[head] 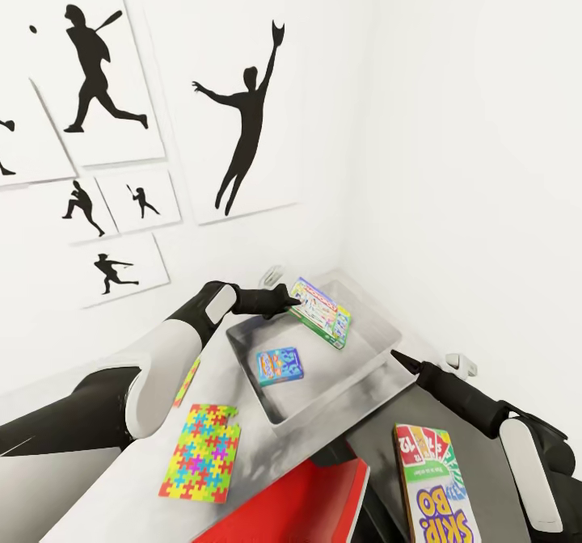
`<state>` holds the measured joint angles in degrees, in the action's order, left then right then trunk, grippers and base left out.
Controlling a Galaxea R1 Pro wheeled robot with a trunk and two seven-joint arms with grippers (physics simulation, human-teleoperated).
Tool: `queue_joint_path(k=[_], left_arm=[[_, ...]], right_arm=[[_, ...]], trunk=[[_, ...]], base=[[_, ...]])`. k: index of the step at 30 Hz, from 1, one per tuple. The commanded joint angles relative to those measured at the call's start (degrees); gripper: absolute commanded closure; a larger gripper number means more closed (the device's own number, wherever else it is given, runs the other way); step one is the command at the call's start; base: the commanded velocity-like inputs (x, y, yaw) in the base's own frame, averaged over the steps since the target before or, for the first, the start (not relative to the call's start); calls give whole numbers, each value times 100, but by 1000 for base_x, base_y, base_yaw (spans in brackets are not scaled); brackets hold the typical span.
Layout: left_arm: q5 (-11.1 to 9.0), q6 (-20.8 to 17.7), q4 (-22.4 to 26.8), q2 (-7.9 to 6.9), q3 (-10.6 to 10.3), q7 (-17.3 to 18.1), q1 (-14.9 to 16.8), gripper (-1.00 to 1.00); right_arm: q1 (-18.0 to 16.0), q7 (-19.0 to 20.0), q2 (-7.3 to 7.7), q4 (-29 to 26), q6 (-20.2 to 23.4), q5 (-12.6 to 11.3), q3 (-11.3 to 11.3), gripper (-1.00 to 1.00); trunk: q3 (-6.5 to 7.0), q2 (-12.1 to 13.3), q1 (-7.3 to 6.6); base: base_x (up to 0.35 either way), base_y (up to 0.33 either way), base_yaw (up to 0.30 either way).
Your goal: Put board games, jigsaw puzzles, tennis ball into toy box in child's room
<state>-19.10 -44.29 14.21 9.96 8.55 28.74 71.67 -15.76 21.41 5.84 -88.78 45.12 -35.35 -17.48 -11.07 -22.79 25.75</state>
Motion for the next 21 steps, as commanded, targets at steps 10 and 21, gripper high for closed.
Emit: queue_joint_path(k=[10,21], left_arm=[[20,-36,119,4,50,13,5,100],[20,-45,370,4,44,267,5,100]], right_arm=[[-6,270,5,1,32,10,-39,-100],[-6,283,21,1,30,10,-113,-100]], trunk=[[-105,-13,3],[-208,-13,3]], base=[[0,0,0],[0,0,0]])
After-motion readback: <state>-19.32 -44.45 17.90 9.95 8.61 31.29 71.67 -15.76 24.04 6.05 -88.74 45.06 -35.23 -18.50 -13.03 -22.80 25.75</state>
